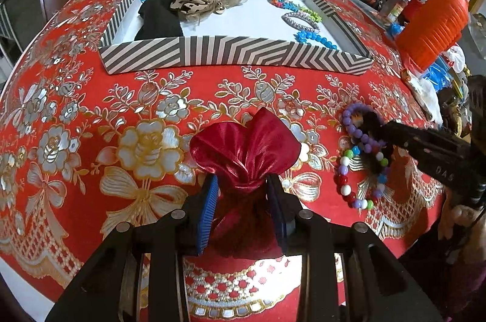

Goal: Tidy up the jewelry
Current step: 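Grasp the red satin pouch with the left tool while the right grasps the purple beaded bracelet, then carry the pouch and purple bracelet into the tray and open both tools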

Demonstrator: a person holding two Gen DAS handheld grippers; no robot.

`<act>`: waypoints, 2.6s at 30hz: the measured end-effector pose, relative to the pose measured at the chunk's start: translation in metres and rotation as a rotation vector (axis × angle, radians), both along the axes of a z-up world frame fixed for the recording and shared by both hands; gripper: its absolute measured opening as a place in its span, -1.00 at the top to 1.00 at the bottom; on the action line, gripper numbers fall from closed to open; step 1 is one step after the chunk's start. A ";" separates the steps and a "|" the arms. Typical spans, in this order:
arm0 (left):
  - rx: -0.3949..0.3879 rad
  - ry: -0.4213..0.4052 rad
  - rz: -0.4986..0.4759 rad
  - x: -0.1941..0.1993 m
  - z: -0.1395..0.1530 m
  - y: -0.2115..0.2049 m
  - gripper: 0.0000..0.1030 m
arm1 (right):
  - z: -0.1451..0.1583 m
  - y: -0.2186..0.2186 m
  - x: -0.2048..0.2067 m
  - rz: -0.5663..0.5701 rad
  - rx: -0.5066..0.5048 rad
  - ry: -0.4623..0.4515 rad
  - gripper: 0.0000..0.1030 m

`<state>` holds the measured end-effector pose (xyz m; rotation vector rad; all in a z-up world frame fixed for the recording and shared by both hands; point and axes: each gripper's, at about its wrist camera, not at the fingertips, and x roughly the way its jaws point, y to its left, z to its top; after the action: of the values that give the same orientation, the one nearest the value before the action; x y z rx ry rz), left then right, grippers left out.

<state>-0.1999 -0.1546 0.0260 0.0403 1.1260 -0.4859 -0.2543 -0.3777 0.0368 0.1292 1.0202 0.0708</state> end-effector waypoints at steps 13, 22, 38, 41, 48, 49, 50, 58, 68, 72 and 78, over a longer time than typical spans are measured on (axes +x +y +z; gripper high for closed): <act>-0.084 -0.045 0.005 0.005 0.023 0.010 0.78 | 0.036 -0.006 -0.007 0.004 0.160 -0.130 0.81; -0.102 -0.101 0.005 0.014 0.051 0.009 0.78 | 0.074 -0.003 -0.007 0.028 0.173 -0.217 0.81; -0.012 -0.241 0.039 0.052 0.078 -0.005 0.78 | 0.115 -0.008 0.019 0.029 0.101 -0.293 0.81; 0.008 -0.266 0.040 0.056 0.081 -0.007 0.78 | 0.116 -0.007 0.026 0.034 0.097 -0.290 0.81; 0.024 -0.284 0.045 0.067 0.083 -0.011 0.78 | 0.123 0.003 0.044 0.053 0.077 -0.301 0.81; 0.022 -0.279 0.045 0.070 0.082 -0.011 0.78 | 0.123 0.004 0.047 0.057 0.076 -0.299 0.81; 0.019 -0.274 0.046 0.072 0.082 -0.011 0.78 | 0.122 0.005 0.052 0.059 0.078 -0.296 0.81; -0.045 -0.178 0.056 0.095 0.068 -0.014 0.78 | 0.109 0.011 0.091 0.066 0.104 -0.253 0.81; -0.015 -0.126 0.051 0.122 0.044 -0.033 0.78 | 0.088 0.019 0.151 0.073 0.115 -0.183 0.81; 0.003 -0.128 0.057 0.129 0.037 -0.036 0.78 | 0.075 0.021 0.173 0.070 0.129 -0.148 0.81; 0.025 -0.125 0.069 0.138 0.029 -0.036 0.78 | 0.063 0.031 0.203 0.095 0.160 -0.117 0.81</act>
<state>-0.0617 -0.1903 0.0551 0.0527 1.0080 -0.4022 -0.0516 -0.3463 0.0993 0.2201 0.9028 0.2442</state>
